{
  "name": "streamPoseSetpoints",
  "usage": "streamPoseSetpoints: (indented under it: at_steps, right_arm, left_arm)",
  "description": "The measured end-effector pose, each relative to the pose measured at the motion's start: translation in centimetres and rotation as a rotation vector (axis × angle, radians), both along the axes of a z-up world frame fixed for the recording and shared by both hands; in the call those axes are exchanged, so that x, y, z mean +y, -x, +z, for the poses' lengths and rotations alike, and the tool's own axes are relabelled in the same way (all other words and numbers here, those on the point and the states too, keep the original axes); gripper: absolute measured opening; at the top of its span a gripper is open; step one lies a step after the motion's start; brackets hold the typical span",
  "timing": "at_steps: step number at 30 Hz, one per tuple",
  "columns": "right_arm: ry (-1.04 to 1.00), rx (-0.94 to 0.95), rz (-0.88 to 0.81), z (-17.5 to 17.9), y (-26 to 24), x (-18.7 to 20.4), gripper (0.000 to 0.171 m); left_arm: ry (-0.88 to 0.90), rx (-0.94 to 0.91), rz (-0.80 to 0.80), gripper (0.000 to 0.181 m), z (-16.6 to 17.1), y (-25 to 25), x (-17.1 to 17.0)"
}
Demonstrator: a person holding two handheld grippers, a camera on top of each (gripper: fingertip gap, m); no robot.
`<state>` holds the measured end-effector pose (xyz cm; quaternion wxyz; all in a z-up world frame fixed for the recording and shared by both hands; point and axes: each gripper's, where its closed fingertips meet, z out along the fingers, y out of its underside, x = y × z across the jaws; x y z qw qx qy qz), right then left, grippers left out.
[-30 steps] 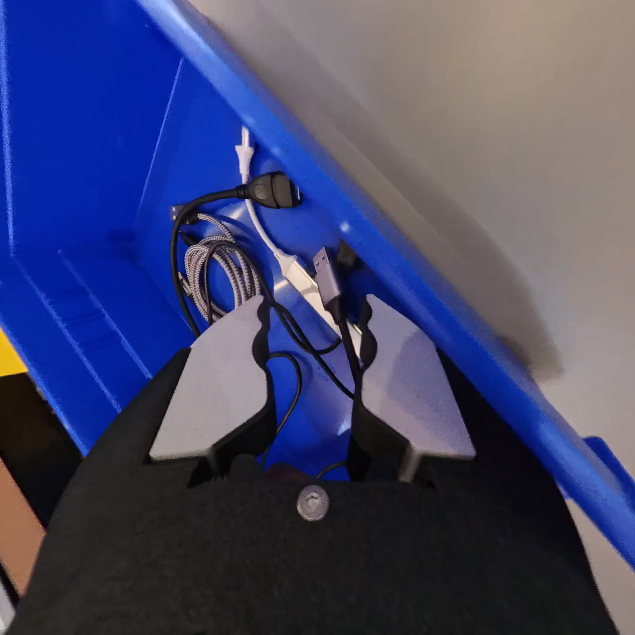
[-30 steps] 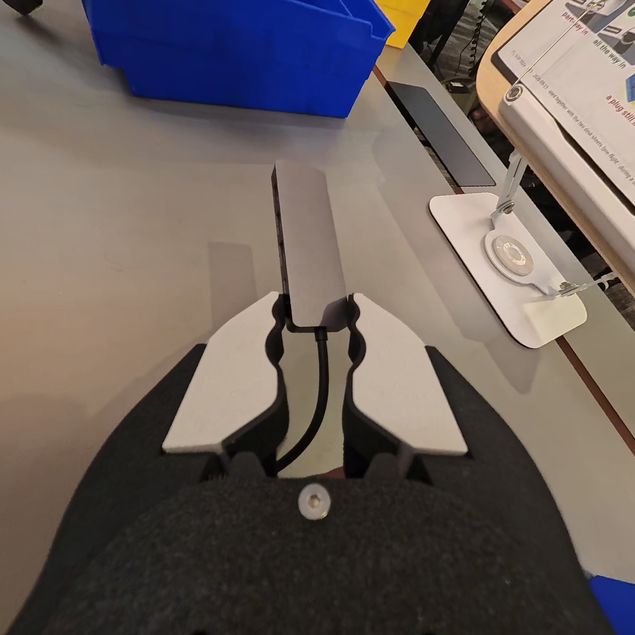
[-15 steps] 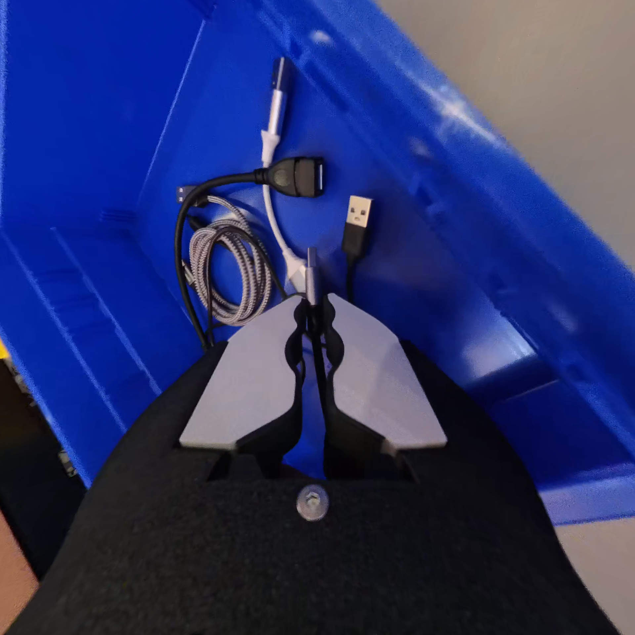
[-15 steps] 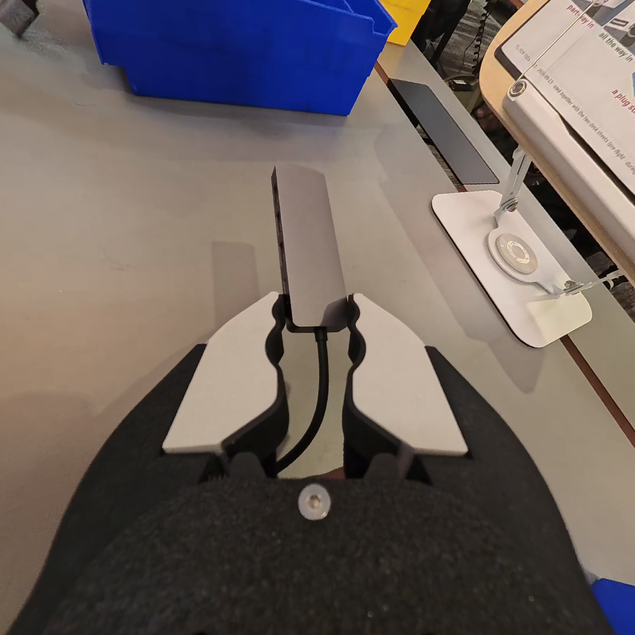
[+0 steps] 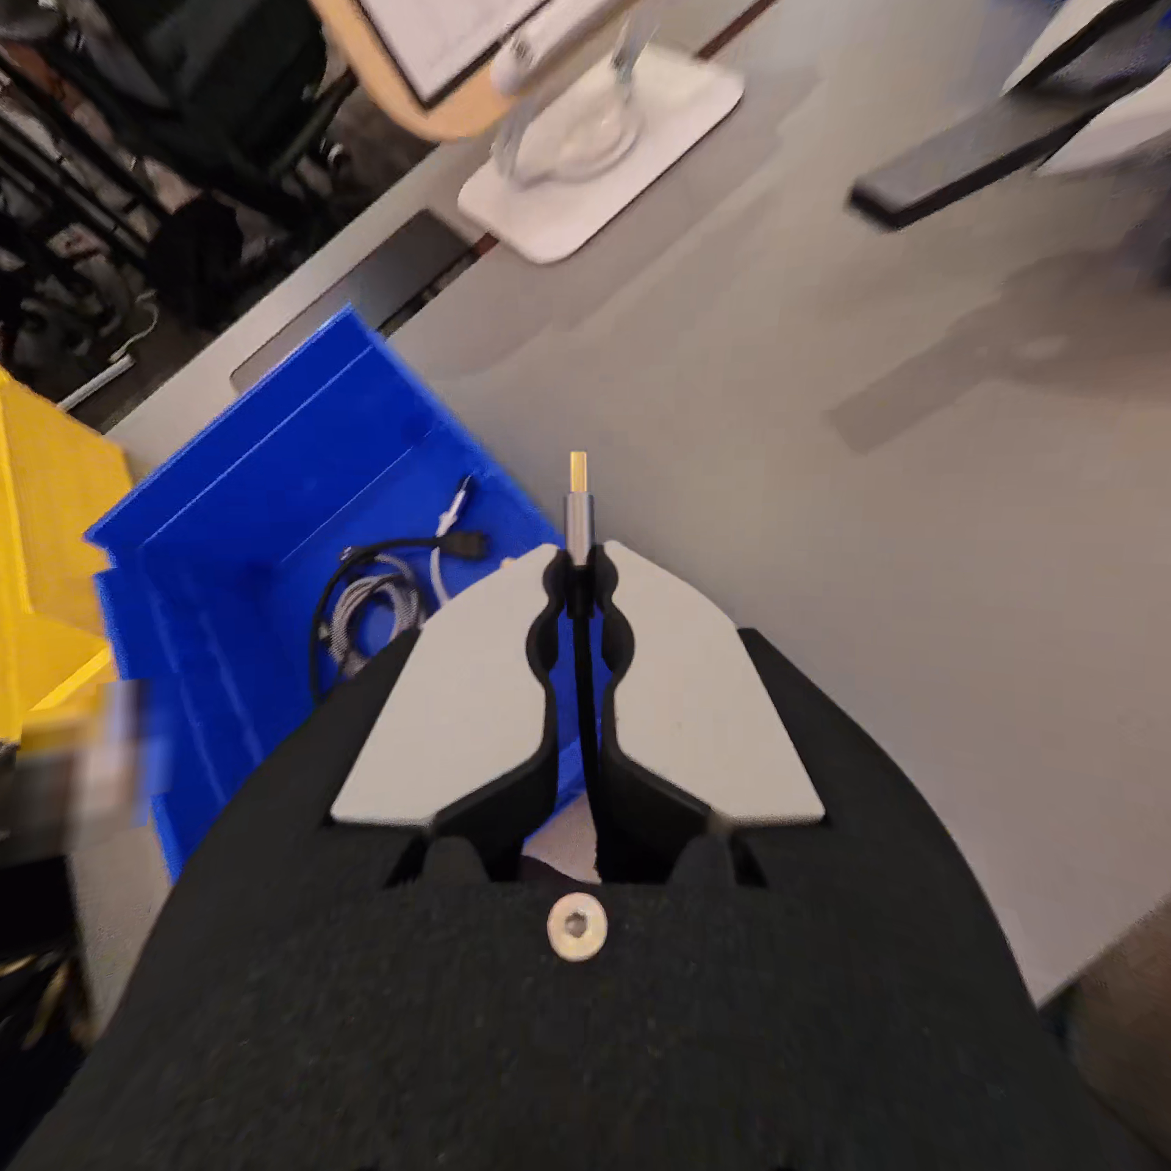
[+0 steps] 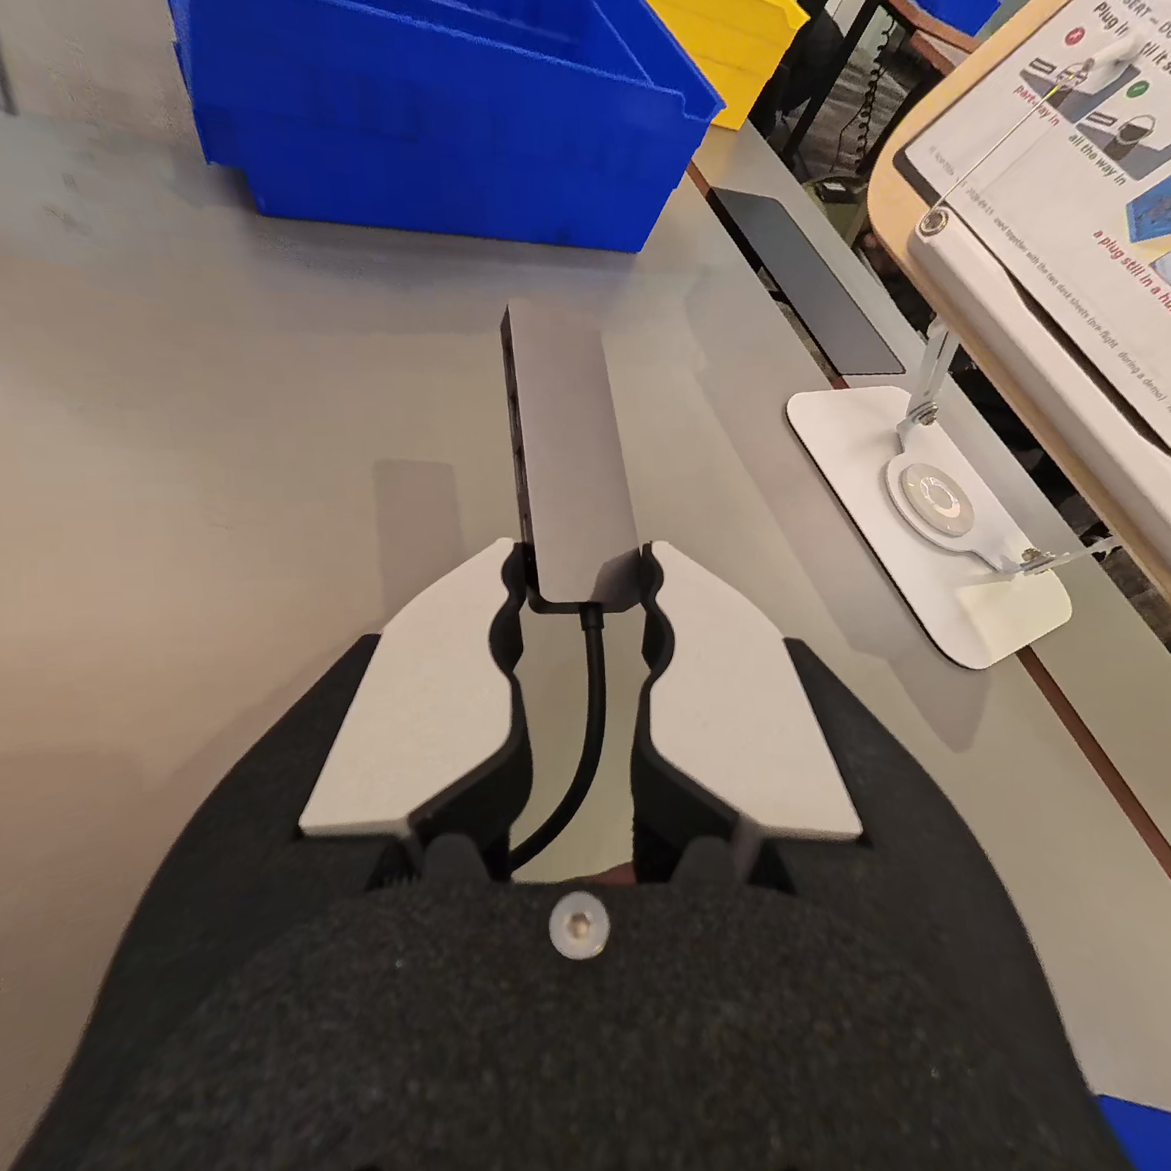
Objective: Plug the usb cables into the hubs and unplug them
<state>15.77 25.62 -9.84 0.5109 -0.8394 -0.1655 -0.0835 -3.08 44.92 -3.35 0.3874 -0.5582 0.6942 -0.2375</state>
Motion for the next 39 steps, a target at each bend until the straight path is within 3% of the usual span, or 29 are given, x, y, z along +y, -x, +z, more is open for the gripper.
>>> streamPoseSetpoints:
  at_steps: [3, 7, 22, 31, 39]
  right_arm:
    - [-0.006, -0.002, 0.004, 0.2, 0.1, 0.0, 0.034]
    - [-0.008, -0.001, 0.008, 0.3, 0.1, 0.0, 0.034]
    - [-0.084, -0.031, 0.02, 1.7, 0.0, 0.1, 0.034]
    - [-0.151, -0.116, 0.013, 3.2, 0.3, 0.2, 0.034]
    - [-0.137, -0.115, 0.009, 2.6, 0.1, 0.0, 0.034]
  left_arm:
    - [0.133, -0.067, -0.084, 0.008, 1.1, -0.1, -4.5]
    - [0.243, -0.094, -0.142, 0.008, 0.1, -1.1, -8.6]
    - [0.634, -0.111, -0.236, 0.008, -2.9, -7.9, -16.0]
    - [1.036, -0.154, -0.222, 0.008, -3.4, -11.5, -17.7]
    - [1.025, -0.169, -0.206, 0.008, -3.5, -12.2, -17.1]
